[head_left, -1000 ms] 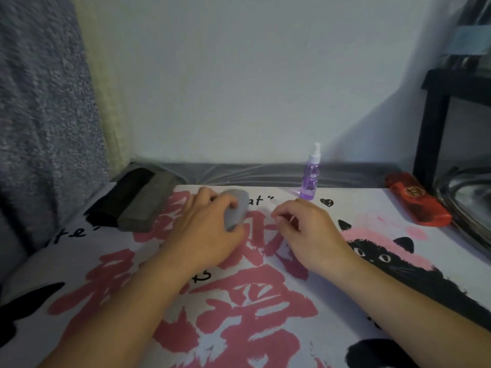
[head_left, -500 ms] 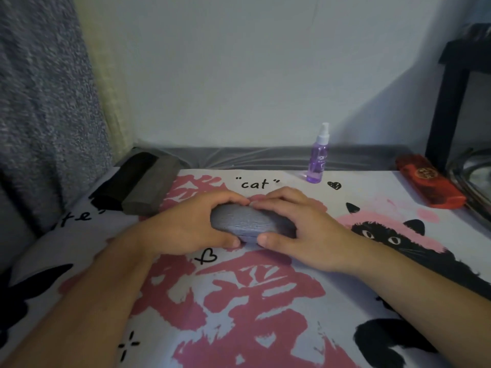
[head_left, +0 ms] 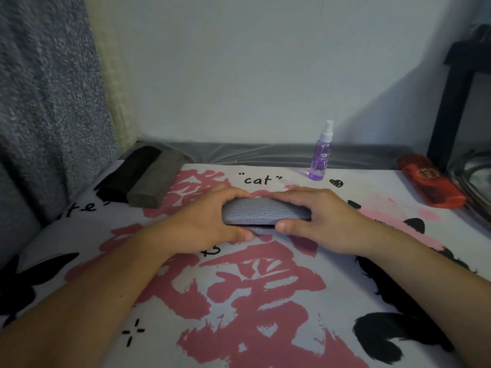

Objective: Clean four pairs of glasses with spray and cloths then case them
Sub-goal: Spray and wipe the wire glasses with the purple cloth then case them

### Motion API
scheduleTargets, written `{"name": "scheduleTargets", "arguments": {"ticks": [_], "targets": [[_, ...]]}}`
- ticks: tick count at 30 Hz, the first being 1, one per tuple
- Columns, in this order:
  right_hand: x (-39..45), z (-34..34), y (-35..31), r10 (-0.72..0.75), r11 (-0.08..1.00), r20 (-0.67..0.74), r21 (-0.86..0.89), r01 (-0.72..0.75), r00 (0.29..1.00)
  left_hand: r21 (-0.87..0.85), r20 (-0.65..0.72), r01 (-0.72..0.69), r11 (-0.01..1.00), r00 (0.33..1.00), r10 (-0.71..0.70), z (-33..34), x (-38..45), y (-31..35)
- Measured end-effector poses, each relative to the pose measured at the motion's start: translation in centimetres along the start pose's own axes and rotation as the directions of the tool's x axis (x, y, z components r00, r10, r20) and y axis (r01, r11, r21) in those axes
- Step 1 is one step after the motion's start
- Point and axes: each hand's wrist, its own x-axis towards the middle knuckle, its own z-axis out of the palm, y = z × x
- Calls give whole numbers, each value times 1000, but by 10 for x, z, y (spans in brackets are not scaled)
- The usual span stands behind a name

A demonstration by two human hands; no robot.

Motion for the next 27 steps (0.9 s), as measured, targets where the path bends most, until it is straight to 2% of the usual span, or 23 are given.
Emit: {"name": "scheduleTargets", "arguments": {"ticks": [4,7,10,13,18,20,22,25,27], "targets": [[0,-2,-5,5,1000,-48,-9,-6,999,-107,-23,-21,994,1000,19,1,-8,4],[2,3,-4,29,1000,-151,-2,-30,988,-179,-47,-34,983,999,26,2,-11,6],[8,4,-8,127,990,-276,98,-104,953,-200,-59,-32,979,998,21,3,-12,5],[6,7,-13,173,976,-308,182,-121,935,-205,-53,-15,979,999,4,4,-10,5],[3,10,-9,195,973,-369,189,-131,909,-101,-72,17,995,997,-24,1,-12,6],[3,11,-9,164,985,-417,120,-124,894,-19,-168,54,998,984,-57,-4,-20,3],[4,16,-13,109,994,-438,31,-107,892,94,-292,164,982,948,-130,-12,-35,-6],[2,26,-21,11,994,-357,-100,-49,934,212,-451,355,910,862,-231,-30,-63,-24],[3,33,-27,-48,983,-248,-185,1,968,331,-521,420,845,828,-208,-43,-76,-36]]}}
